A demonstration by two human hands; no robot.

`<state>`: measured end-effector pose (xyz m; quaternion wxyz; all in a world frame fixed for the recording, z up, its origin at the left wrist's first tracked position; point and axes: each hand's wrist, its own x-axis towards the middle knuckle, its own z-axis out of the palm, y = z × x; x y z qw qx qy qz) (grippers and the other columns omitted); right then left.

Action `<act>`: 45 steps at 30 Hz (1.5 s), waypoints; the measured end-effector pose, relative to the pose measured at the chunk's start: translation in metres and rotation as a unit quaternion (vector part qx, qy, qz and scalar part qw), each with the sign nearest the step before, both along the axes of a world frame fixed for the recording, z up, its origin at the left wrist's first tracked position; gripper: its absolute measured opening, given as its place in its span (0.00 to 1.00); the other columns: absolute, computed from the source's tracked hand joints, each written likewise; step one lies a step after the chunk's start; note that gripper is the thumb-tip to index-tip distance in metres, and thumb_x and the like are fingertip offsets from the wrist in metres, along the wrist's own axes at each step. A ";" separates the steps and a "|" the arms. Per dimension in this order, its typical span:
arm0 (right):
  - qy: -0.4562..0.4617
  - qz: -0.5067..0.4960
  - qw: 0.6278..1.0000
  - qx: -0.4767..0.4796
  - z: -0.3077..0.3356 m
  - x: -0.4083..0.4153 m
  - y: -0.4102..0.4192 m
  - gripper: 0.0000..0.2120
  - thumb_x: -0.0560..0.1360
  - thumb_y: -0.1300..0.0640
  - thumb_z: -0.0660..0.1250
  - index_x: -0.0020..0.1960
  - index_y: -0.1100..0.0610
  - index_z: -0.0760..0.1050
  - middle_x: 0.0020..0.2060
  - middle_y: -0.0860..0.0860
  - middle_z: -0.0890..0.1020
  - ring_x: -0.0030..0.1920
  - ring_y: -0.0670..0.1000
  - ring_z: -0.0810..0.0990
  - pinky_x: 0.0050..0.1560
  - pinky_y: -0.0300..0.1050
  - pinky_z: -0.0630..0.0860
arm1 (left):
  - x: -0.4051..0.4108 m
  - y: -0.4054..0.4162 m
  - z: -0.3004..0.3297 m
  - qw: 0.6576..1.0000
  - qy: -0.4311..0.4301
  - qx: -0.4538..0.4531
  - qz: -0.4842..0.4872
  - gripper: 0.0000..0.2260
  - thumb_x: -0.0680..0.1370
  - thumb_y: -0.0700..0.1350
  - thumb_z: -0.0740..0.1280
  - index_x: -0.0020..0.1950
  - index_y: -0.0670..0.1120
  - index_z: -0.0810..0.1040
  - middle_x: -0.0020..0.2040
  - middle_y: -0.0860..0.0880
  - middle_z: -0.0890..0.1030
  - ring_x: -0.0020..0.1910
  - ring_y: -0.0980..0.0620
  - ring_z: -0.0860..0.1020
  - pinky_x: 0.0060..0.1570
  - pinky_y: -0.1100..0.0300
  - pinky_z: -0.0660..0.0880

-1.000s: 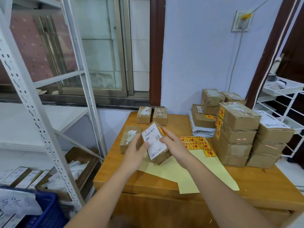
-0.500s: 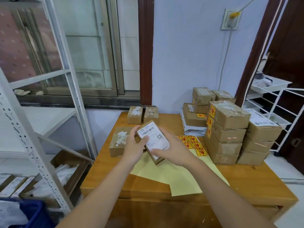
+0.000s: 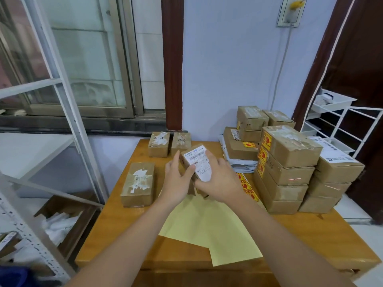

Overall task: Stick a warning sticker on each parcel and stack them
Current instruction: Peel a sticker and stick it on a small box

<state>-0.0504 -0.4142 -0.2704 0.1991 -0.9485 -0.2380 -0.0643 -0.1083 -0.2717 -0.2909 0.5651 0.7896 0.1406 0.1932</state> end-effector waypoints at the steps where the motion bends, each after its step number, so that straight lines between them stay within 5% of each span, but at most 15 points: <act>1: 0.000 -0.012 1.000 0.006 0.002 0.011 0.002 0.46 0.70 0.32 0.64 0.81 0.46 0.48 0.65 0.54 0.71 0.65 0.56 0.70 0.59 0.54 0.73 | 0.006 0.004 -0.001 1.000 0.008 0.017 -0.004 0.29 0.84 0.55 0.63 0.83 0.55 0.56 0.79 0.51 0.60 0.64 0.59 0.71 0.64 0.60 0.67; 3: -0.003 -0.036 0.999 0.022 0.004 0.037 0.007 0.44 0.70 0.34 0.65 0.79 0.47 0.52 0.66 0.55 0.70 0.65 0.58 0.71 0.59 0.55 0.73 | 0.019 0.013 -0.004 0.995 0.037 0.095 -0.016 0.28 0.84 0.58 0.61 0.82 0.53 0.60 0.79 0.51 0.61 0.60 0.59 0.73 0.64 0.56 0.69; 5: -0.002 -0.056 0.998 0.038 0.006 0.065 0.015 0.40 0.71 0.36 0.65 0.78 0.49 0.56 0.67 0.56 0.68 0.65 0.60 0.72 0.59 0.56 0.73 | 0.031 0.024 -0.008 0.973 0.081 0.211 -0.043 0.28 0.84 0.61 0.58 0.82 0.52 0.61 0.79 0.51 0.63 0.67 0.53 0.71 0.68 0.52 0.70; 10: 0.016 -0.101 0.995 0.008 0.007 0.130 0.043 0.38 0.74 0.34 0.62 0.78 0.50 0.57 0.68 0.57 0.67 0.63 0.62 0.74 0.58 0.56 0.74 | 0.056 0.047 -0.015 0.869 0.194 0.441 -0.112 0.37 0.79 0.72 0.52 0.81 0.50 0.61 0.78 0.49 0.66 0.75 0.46 0.65 0.72 0.46 0.67; 18: 0.037 -0.129 0.986 -0.102 -0.011 0.208 0.076 0.35 0.79 0.34 0.56 0.77 0.55 0.59 0.71 0.61 0.64 0.68 0.64 0.69 0.60 0.59 0.73 | 0.082 0.067 -0.024 0.807 0.213 0.530 -0.148 0.34 0.81 0.70 0.54 0.81 0.51 0.61 0.78 0.50 0.64 0.75 0.47 0.65 0.71 0.47 0.68; 28: 0.073 -0.174 0.967 -0.170 -0.030 0.239 0.101 0.35 0.82 0.39 0.50 0.78 0.64 0.56 0.76 0.64 0.59 0.73 0.65 0.63 0.61 0.65 0.73 | 0.092 0.076 -0.031 0.792 0.232 0.538 -0.170 0.31 0.81 0.69 0.55 0.78 0.52 0.65 0.74 0.50 0.69 0.70 0.47 0.68 0.66 0.49 0.71; 34: 0.011 -0.137 0.974 -0.181 -0.020 0.228 0.098 0.39 0.83 0.36 0.49 0.79 0.67 0.55 0.77 0.65 0.60 0.77 0.64 0.58 0.75 0.58 0.60 | 0.087 0.074 -0.019 0.793 0.220 0.545 -0.161 0.28 0.82 0.67 0.55 0.76 0.52 0.69 0.70 0.50 0.72 0.68 0.47 0.70 0.66 0.48 0.70; 40: -0.053 -0.030 0.996 -0.069 0.004 0.169 0.096 0.26 0.84 0.43 0.53 0.72 0.61 0.70 0.73 0.63 0.68 0.74 0.62 0.64 0.74 0.56 0.60 | 0.057 0.088 0.007 0.816 0.202 0.534 -0.098 0.29 0.81 0.68 0.56 0.77 0.55 0.69 0.75 0.52 0.70 0.73 0.48 0.67 0.71 0.46 0.66; 45: -0.015 0.061 0.998 0.009 0.007 0.088 0.104 0.25 0.84 0.46 0.57 0.77 0.57 0.64 0.77 0.58 0.63 0.76 0.60 0.61 0.75 0.54 0.61 | 0.013 0.115 0.012 0.841 0.201 0.501 -0.031 0.30 0.80 0.70 0.57 0.77 0.55 0.68 0.76 0.53 0.68 0.75 0.49 0.65 0.74 0.45 0.65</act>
